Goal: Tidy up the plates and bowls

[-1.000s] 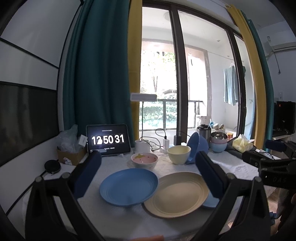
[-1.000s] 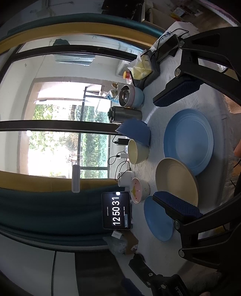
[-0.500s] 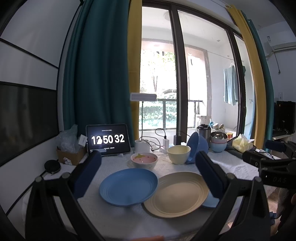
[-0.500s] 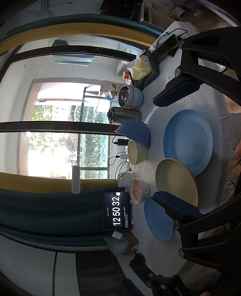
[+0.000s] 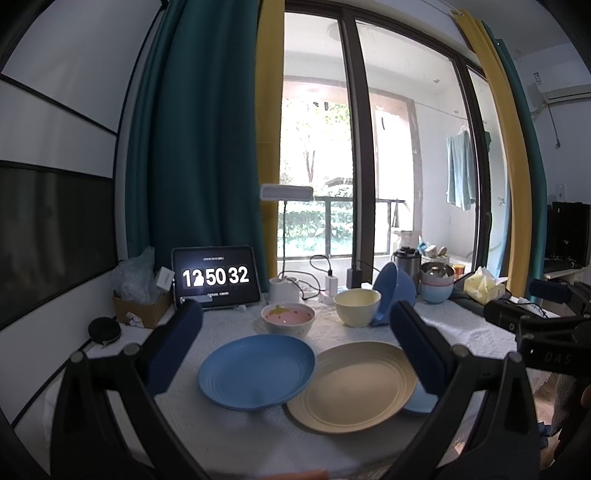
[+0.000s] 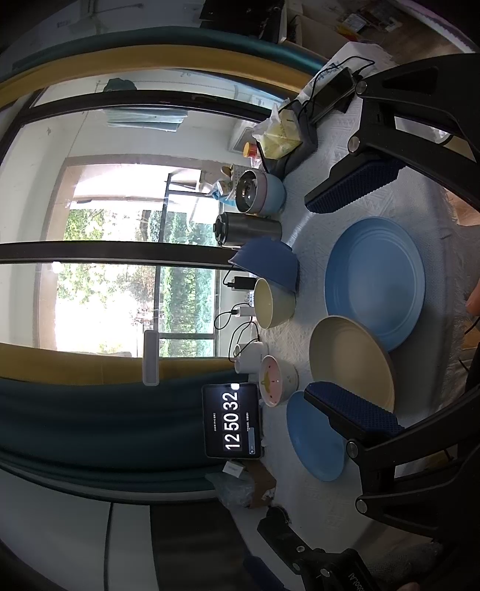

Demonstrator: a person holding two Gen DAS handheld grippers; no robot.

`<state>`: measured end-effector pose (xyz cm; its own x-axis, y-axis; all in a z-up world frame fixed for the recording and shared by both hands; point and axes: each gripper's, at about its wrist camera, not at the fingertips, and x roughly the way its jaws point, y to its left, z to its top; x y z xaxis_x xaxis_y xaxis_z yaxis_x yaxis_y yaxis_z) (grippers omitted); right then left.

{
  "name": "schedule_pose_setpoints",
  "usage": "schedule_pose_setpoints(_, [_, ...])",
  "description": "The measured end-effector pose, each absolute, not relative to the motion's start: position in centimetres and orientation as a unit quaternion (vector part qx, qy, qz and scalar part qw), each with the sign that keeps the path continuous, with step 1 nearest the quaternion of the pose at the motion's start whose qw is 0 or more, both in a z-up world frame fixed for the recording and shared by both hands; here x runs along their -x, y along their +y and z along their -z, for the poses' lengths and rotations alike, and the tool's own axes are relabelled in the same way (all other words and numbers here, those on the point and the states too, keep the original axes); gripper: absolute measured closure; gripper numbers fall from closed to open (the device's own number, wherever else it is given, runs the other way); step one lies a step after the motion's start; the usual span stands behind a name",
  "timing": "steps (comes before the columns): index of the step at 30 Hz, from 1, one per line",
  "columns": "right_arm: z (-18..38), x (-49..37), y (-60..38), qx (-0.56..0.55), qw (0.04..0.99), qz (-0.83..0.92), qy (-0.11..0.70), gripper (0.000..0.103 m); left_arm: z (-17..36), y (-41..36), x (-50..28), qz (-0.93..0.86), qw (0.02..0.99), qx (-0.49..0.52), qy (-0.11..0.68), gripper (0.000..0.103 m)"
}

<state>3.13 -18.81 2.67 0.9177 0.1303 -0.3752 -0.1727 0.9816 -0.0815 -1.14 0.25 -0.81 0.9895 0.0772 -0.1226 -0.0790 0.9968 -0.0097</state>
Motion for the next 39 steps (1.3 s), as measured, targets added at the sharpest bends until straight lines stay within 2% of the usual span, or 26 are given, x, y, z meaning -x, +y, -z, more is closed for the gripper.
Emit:
schedule_pose_setpoints(16, [-2.5,-3.4,-18.7,0.059,0.976,-0.080,0.192,0.008,1.6,0.2,0.8,-0.037,0.997,0.013,0.072,0.001])
schedule_pose_setpoints(39, [1.2,-9.1,-18.3,0.062,0.964,-0.087,0.242,0.008,7.8,0.4,-5.2,-0.013,0.981,0.035,0.192,0.001])
